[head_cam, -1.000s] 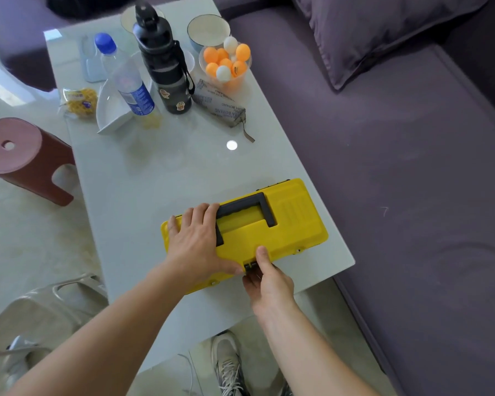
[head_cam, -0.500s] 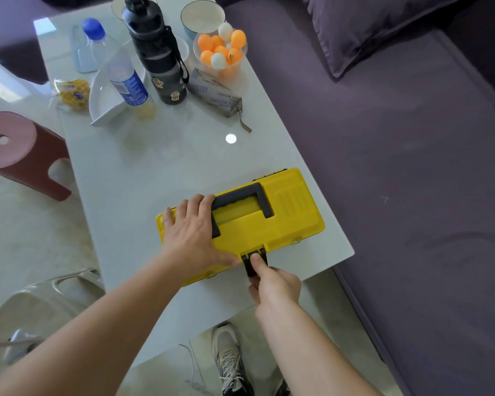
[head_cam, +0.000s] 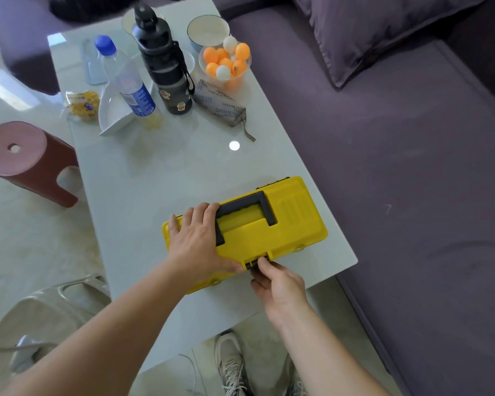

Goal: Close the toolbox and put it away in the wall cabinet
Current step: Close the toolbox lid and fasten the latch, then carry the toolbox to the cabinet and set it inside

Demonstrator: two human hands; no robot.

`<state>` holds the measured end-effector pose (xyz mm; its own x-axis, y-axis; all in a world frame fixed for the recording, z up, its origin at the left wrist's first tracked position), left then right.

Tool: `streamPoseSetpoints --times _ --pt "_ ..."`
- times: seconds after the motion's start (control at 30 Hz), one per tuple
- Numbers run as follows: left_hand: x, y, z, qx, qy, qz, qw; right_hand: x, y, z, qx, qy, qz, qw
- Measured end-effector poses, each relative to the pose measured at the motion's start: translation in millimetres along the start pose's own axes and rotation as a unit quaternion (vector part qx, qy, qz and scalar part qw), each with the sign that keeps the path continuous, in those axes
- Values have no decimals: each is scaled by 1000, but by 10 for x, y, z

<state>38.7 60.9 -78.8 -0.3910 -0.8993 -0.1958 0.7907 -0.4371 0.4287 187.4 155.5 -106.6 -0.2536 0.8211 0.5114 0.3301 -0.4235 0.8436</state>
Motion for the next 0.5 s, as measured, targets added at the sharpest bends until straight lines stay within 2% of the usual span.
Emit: streamPoseSetpoints --times 0.1,0.13,0.2,0.23,0.27,0.33,0.37,0.43,0.5 --pt "156 30 3 10 39 5 999 229 -69 254 -42 124 52 990" --pt "263 55 12 3 60 36 998 384 -107 341 -63 157 82 982" --pt "552 131 35 -21 132 163 978 758 -212 462 -96 231 158 955" --pt "687 188 44 -10 197 238 951 929 -276 476 -94 267 194 939" --pt "781 244 32 22 288 300 909 1069 -351 461 -80 299 219 925" --pt "788 306 -31 104 467 346 807 1236 -488 362 -27 352 230 907" --pt "760 292 -44 128 516 347 773 1268 -531 292 6 371 218 903" --pt "731 234 -40 136 543 358 747 1284 -585 168 52 382 202 900" --pt "716 183 -9 144 554 370 732 1295 -614 104 51 368 204 906"
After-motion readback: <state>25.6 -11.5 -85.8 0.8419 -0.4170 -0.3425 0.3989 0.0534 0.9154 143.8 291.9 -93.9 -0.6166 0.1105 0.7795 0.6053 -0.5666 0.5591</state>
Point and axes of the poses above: each hand's wrist, its own y-axis away from the middle knuckle, its own z-axis out of the back of the hand, x = y × z, the point moved 3 cm from there along -y, towards the middle knuckle, and after that the axes turned 8 degrees about z, right-handed, at the moved point
